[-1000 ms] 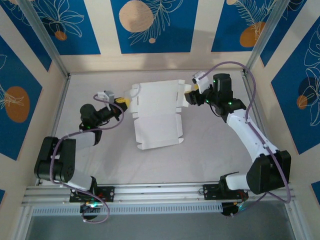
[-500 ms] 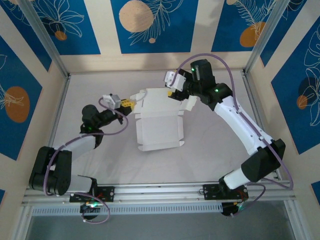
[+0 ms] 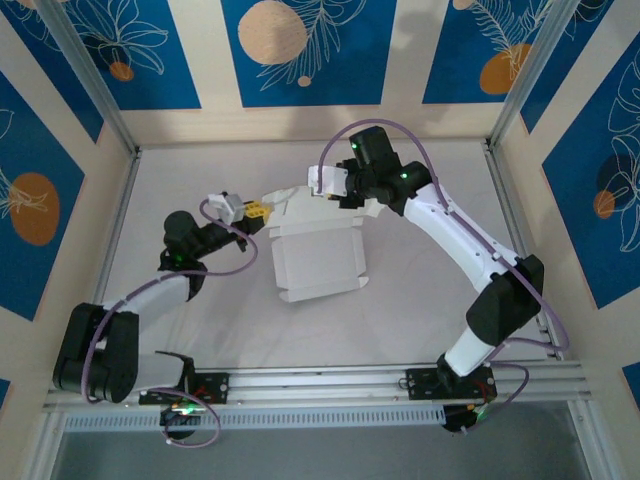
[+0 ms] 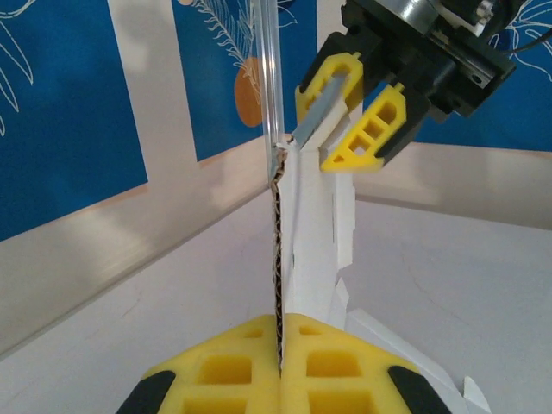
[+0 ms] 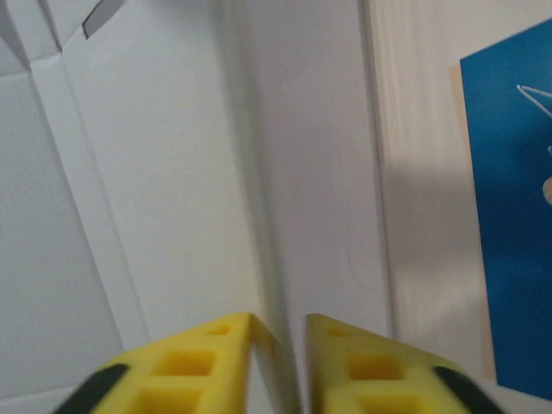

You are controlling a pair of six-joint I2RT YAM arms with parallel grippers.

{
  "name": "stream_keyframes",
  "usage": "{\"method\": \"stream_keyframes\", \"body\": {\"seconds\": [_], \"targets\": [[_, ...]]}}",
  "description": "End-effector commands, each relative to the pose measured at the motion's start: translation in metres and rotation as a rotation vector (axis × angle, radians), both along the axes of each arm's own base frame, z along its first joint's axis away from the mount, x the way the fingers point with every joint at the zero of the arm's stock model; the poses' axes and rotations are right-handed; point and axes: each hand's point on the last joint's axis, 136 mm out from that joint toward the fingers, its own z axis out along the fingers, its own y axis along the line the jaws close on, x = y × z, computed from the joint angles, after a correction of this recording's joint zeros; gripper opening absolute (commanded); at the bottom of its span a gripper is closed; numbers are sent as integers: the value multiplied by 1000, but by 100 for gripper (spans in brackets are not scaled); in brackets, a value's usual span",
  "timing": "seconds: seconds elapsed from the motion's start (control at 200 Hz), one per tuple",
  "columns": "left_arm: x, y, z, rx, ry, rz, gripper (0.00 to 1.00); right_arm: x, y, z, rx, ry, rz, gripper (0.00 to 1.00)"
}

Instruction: Fold the paper box

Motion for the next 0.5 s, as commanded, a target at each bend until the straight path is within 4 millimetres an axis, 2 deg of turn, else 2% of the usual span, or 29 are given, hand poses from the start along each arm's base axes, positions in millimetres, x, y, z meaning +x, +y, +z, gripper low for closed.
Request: {"method": "stream_keyframes", "body": {"seconds": [0.0,0.115,0.2,0.29,0.415,0.495], "targets": [[-7,-4,5,13,-42,-14,0,-2,-2,17,1,-62,5,21],[-7,-2,4,17,-40,-5,0,-13,-5,20,-1,-53,29,20],[-8,-2,5,17,-40,-5,0,-17,-7,22,-1,-56,35,12],[-9,-2,6,21,-41,-4,0,-20,-9,22,1,-54,33,12],[-11,-2,6,27,-47,-3,0,-23,-10,22,2,-49,30,26],[-12,-3,7,31,-50,-5,0,-24,-11,23,4,-54,28,28]]}}
